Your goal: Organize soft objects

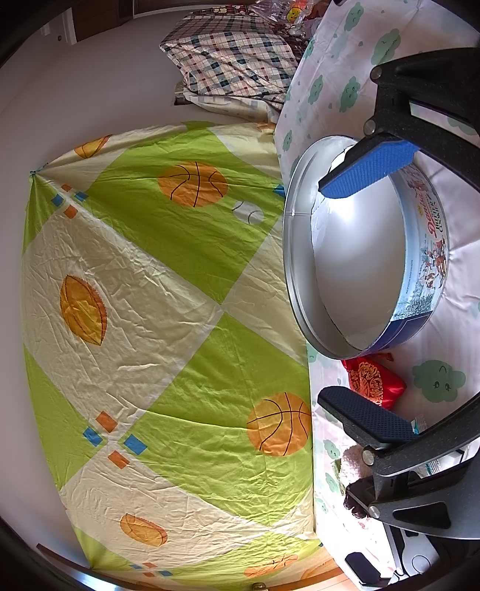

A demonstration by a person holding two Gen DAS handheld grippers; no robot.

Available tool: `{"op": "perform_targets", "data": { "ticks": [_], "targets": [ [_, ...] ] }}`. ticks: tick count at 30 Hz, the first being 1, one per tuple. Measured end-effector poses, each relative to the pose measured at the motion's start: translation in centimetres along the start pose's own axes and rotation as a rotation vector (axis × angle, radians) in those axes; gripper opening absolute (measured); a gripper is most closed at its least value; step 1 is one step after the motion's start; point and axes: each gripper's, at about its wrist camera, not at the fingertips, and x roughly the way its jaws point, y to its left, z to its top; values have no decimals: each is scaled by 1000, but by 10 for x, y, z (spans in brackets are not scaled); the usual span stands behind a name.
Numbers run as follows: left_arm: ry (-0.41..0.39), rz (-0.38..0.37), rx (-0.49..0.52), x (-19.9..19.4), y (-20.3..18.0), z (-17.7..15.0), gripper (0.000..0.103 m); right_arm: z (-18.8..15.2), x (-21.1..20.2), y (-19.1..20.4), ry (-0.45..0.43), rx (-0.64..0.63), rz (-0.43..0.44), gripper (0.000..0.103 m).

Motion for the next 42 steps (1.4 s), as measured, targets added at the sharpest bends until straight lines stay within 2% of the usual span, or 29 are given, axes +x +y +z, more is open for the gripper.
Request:
{"op": "perform_targets", "data": {
  "ticks": [36,42],
  "targets": [
    [3,-1,-5,-1,-1,-1,103,0,-1,1,2,5,10,102],
    [14,-28,-27,0,4,-4,103,0,-1,1,7,3,13,102]
  ]
}}
